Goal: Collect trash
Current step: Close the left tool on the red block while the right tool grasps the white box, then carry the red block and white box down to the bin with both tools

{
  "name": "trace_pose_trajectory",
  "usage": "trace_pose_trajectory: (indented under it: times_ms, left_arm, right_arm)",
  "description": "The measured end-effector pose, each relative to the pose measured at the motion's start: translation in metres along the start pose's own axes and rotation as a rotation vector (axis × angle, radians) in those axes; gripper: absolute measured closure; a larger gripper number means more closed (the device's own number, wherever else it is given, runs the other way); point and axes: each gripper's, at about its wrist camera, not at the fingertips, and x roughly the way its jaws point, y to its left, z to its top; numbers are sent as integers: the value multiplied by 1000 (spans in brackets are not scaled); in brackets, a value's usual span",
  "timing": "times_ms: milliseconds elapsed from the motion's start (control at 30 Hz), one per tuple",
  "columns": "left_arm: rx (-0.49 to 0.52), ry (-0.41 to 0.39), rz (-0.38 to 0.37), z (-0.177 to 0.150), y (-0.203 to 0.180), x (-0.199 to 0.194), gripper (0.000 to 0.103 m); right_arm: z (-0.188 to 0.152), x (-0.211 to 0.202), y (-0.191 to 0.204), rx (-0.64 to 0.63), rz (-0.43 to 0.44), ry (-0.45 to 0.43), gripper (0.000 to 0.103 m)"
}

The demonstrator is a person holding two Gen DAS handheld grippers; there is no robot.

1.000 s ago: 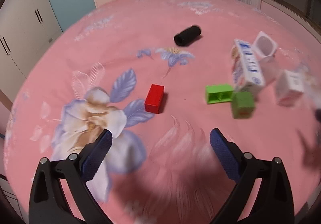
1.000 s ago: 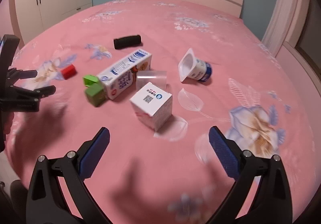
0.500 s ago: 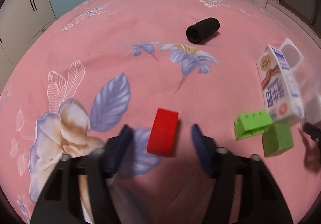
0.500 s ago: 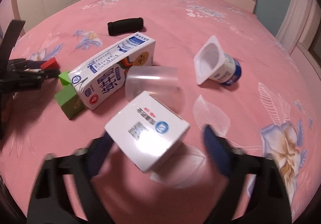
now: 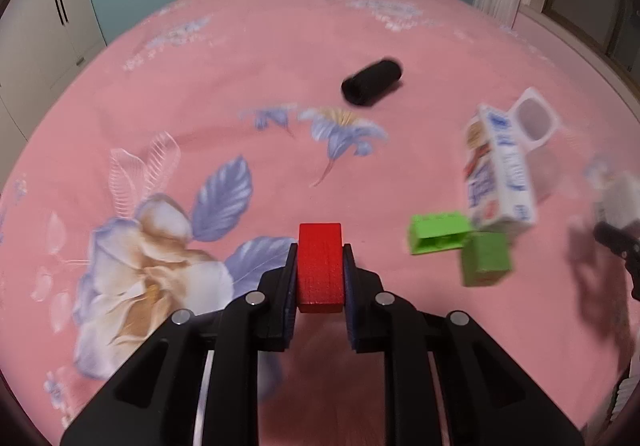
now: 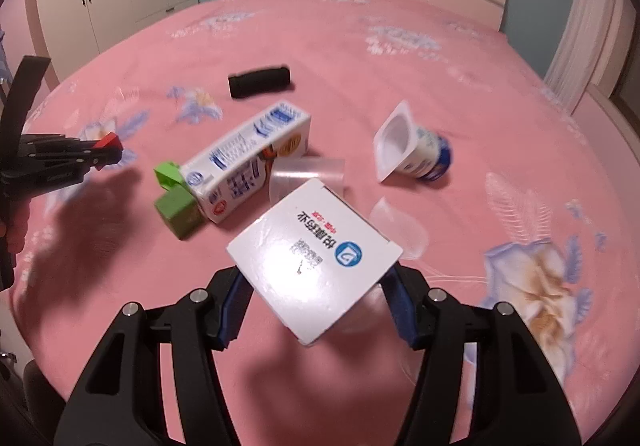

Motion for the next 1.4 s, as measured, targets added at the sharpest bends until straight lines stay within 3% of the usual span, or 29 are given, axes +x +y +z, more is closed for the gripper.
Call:
trace_pose_trajectory:
  times_ms: [367,567,800,1100,1400]
  left_arm:
    - [55,-158,12,-11,-20,-146,81]
    - [103,-249,19,-40,-34,-225,81]
    - [152,-323,10,-82,-52,-298,81]
    - [204,-345,-1,-146,-66,-345,81]
    - [237,-257,-34,-195,-79,-322,81]
  right_arm:
    - [-1,-132,23,-30,-19,-146,43]
    - [-19,-213,45,-60,-18,-229,43]
    - [-47,-280,67,-84,-13,-287,43]
    - [-92,-323,99,-138,11,-296,43]
    - [-138,-310,121,-167,46,-226,43]
